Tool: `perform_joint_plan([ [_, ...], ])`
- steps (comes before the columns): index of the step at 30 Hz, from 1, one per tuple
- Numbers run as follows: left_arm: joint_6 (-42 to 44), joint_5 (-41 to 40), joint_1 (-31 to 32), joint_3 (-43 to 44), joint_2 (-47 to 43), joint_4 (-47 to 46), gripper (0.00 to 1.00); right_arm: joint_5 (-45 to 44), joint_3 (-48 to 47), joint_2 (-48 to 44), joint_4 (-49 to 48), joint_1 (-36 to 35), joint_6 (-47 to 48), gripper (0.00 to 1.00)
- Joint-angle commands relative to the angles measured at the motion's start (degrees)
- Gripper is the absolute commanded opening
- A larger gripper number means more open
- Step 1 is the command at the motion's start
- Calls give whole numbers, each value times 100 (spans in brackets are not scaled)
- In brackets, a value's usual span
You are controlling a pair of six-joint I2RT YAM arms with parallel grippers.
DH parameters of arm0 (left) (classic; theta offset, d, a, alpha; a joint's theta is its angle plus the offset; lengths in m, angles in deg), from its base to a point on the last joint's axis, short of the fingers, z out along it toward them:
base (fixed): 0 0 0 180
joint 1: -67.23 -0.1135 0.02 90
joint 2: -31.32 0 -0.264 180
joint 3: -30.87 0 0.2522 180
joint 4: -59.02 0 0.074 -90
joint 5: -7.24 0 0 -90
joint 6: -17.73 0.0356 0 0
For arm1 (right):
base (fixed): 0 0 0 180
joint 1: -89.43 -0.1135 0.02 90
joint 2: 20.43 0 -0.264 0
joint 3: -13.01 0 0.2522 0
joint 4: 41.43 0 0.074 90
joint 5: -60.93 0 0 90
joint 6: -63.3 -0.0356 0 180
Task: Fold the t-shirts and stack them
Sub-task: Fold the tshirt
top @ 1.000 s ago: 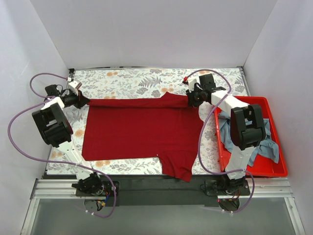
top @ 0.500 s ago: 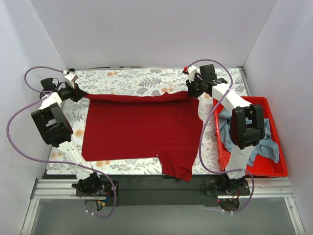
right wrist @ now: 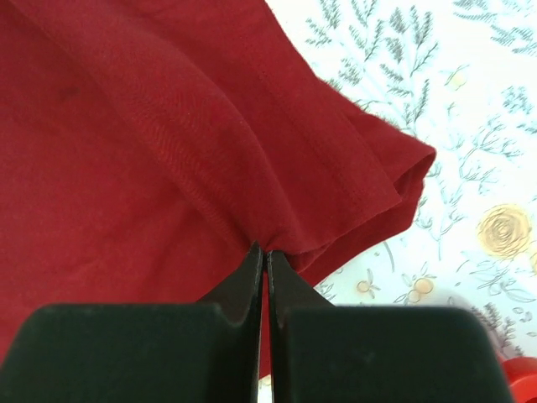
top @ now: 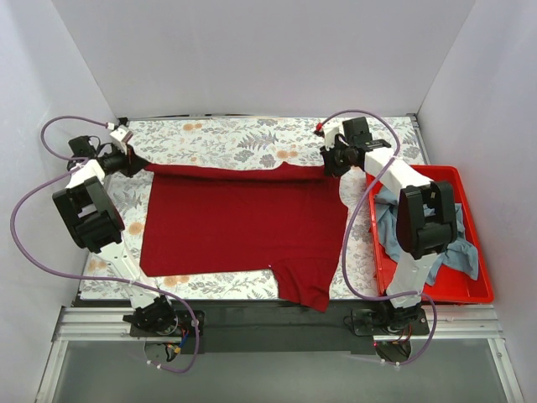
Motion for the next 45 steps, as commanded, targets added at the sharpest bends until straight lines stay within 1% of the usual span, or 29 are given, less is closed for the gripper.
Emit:
perform_joint_plan([
  [1, 295, -18, -56, -53, -319, 71, 0, 34, 190, -402, 40, -29, -65, 1],
  [5, 497, -18, -65, -159, -327, 177, 0, 16, 357, -358, 40, -38, -83, 1],
  [12, 1323, -202, -65, -414, -275, 484, 0, -54, 515, -235, 40, -55, -74, 1],
  [19, 1851, -413, -65, -598, -266, 722, 0, -221, 639, -112, 31, -55, -4, 1],
  [25, 1957, -519, -56, -642, -204, 766, 0, -238, 525, -41, 40, -55, 31, 1],
  [33, 1720, -352, -56, -352, -309, 783, 0, -283, 24, -24, 215, -55, 119, 1],
  [37, 1895, -273, -56, -466, -538, 880, 0, -265, 85, -85, 242, -55, 198, 1],
  [39, 2132, -299, -65, -554, -556, 1037, 0, -247, 155, -111, 242, -55, 259, 1],
  [41, 2473, -395, -65, -755, -582, 1179, 0, -230, 287, -103, 242, -55, 286, 1],
  [45, 2809, -659, -65, -967, -503, 1161, 0, -177, 463, 37, 234, -108, 382, 1],
])
